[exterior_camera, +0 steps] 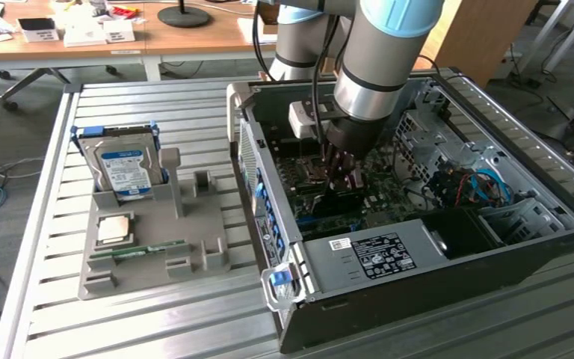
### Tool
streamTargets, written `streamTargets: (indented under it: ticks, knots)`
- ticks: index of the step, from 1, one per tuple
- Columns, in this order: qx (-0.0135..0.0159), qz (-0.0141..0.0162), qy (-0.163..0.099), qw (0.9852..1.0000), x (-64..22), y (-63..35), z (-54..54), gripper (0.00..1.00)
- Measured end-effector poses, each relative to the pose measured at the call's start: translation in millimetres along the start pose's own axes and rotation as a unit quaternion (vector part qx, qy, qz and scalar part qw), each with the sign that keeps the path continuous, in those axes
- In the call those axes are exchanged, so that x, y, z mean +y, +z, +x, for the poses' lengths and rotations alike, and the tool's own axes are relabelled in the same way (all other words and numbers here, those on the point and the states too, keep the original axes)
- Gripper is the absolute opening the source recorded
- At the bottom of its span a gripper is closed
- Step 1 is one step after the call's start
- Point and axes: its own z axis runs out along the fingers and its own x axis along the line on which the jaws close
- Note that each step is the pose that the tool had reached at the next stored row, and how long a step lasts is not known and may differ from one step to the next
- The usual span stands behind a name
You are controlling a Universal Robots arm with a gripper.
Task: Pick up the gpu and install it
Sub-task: 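Press down on the gpu until it lock into place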
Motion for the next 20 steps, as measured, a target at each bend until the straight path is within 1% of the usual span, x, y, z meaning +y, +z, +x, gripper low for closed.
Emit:
streamTargets:
  ticks: [20]
  knots:
    - [-0.0001,0.0,0.0,1.0,0.5,0.8,0.1,0.11]
